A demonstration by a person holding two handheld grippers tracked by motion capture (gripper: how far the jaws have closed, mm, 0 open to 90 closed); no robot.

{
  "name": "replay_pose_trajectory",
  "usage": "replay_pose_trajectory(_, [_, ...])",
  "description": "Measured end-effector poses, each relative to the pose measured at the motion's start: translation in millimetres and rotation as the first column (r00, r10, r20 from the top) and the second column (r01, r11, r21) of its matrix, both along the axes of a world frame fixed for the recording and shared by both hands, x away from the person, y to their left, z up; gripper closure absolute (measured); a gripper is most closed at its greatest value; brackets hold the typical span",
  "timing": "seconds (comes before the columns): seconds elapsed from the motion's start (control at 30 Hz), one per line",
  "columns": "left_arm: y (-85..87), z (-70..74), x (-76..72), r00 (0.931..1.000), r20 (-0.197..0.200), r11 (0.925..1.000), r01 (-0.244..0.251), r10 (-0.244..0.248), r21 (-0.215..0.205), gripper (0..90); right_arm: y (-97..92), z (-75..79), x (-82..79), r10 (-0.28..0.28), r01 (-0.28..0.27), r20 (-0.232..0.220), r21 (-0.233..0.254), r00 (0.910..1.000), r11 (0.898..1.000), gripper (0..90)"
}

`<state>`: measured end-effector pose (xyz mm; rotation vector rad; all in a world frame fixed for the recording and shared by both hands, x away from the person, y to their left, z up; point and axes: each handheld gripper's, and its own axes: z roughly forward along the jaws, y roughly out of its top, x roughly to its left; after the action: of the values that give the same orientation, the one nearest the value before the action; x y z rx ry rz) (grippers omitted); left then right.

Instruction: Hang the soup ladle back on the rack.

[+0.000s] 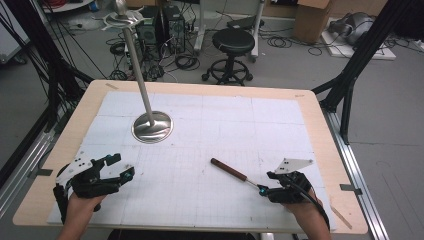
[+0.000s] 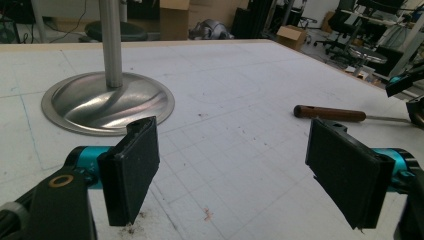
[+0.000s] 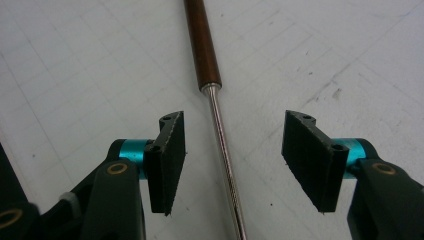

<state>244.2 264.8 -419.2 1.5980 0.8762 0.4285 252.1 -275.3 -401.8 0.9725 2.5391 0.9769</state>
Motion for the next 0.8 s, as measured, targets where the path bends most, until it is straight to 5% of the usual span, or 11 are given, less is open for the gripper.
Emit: replay_pose_trajectory(0.8, [-0.1,-0.7,1.1,1.0,-0.009,1.0,-0.001,0.001,0.008,22.4,13.4,-10.0,20.6,0.098,-0.12,-0.14,-0.161,0.9853,0.98,55.9])
